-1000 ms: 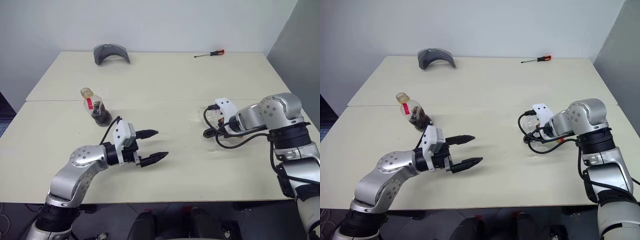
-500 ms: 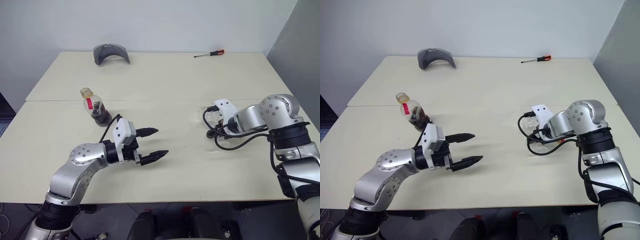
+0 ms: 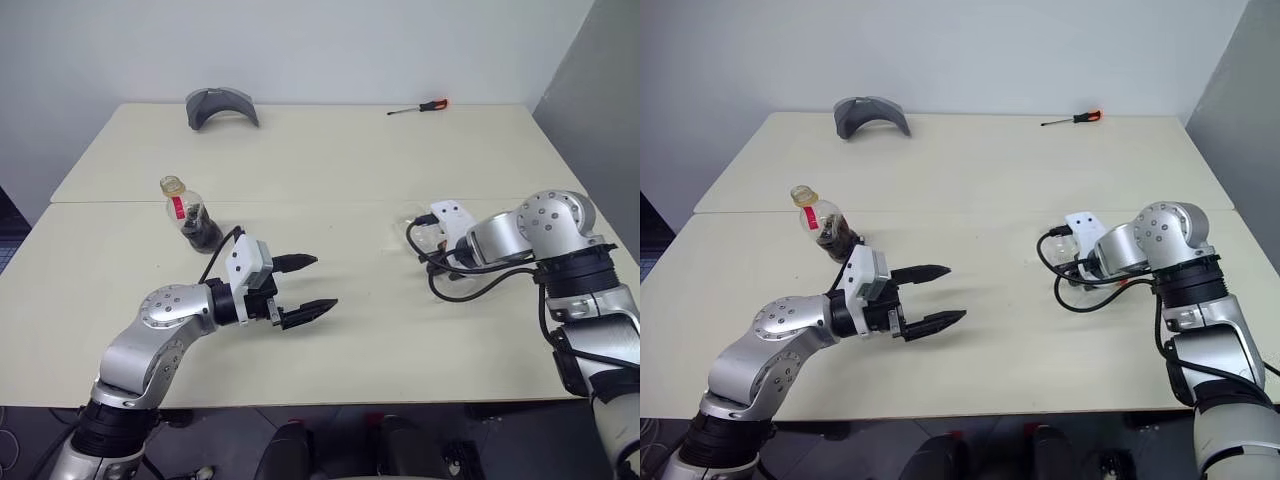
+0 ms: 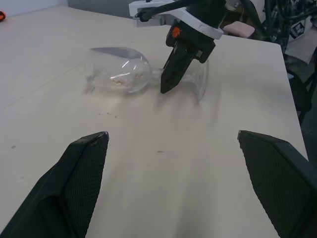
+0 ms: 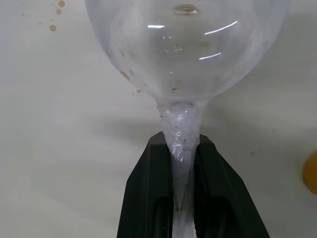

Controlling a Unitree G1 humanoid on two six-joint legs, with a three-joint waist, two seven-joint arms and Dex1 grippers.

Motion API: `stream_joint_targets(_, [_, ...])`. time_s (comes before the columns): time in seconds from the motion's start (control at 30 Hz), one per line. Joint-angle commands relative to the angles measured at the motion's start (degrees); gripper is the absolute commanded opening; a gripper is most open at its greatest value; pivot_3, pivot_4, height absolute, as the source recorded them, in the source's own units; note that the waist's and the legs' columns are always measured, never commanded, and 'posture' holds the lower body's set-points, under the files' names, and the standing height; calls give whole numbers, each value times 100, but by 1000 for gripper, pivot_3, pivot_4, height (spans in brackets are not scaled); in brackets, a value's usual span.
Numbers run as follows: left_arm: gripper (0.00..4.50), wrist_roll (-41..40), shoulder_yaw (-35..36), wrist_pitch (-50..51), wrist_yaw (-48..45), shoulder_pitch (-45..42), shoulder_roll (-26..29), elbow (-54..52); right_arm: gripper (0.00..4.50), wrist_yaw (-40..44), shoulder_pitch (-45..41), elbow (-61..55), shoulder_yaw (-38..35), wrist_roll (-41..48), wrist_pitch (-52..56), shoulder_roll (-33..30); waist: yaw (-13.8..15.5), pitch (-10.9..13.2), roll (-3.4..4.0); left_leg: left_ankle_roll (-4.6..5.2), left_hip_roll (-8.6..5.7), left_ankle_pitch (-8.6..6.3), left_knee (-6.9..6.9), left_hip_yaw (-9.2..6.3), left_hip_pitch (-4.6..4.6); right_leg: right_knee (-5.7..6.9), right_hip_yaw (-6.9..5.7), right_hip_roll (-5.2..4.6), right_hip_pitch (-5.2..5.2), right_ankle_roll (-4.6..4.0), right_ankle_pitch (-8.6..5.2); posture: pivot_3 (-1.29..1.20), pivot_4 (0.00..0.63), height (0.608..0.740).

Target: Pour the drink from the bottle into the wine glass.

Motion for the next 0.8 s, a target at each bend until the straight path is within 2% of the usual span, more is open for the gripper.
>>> stream_joint_targets(0.03, [4500,-273,131,151,-47,188,88,-492,163,1090,-249,-427,-340,-278,-698,155,-25,3,4,0,0,0,0,1,0,0,1,0,-1,0,0,0,150,740])
stream_joint_targets(0.13, [4500,-822,368,622,117,855,128,-1050,163,3268,-277,-952,358,-1212,-2374,-49,-43,12,19,1,1,-1,-3,4,-1,-4,6,3,-7,1,0,0,150,740])
stream_joint_targets(0.23, [4500,-1119,655,779,622,1417,-124,-1418,163,4364,-154,-781,672,-2423,-4403,182,-26,12,19,1,3,-1,-9,-2,0,-7,1,3,-7,2,-1,0,150,740])
stream_joint_targets(0.33, [4500,-855,812,447,1293,1683,-578,-1520,163,4640,-45,-244,512,-3153,-5880,811,-8,11,17,1,5,0,-1,-5,3,-1,-2,3,-4,2,0,0,150,740])
stream_joint_targets(0.43, [4500,-239,998,-26,2155,1849,-1114,-1510,163,4973,67,333,373,-3673,-7251,1517,-1,9,16,1,5,0,-1,-4,11,1,-1,3,4,2,0,0,150,740])
stream_joint_targets(0.57, [4500,156,1262,-598,2659,2469,-1573,-1624,163,5189,304,1313,76,-4072,-9157,2578,4,9,16,-4,4,3,-1,0,2,-3,1,-2,-2,0,1,0,150,740])
stream_joint_targets(0.63, [4500,738,1296,-1060,3006,2823,-1754,-1653,163,5184,363,1794,-21,-4245,-9695,2963,-24,9,16,-5,1,3,-1,12,5,-8,10,-6,-2,1,2,0,150,740])
stream_joint_targets(0.8, [4500,1134,1141,-1646,3280,3768,-2198,-1989,163,5132,490,3175,-227,-4703,-10710,3685,4,9,15,-2,3,1,-5,15,15,0,14,-6,-1,-1,3,0,150,740])
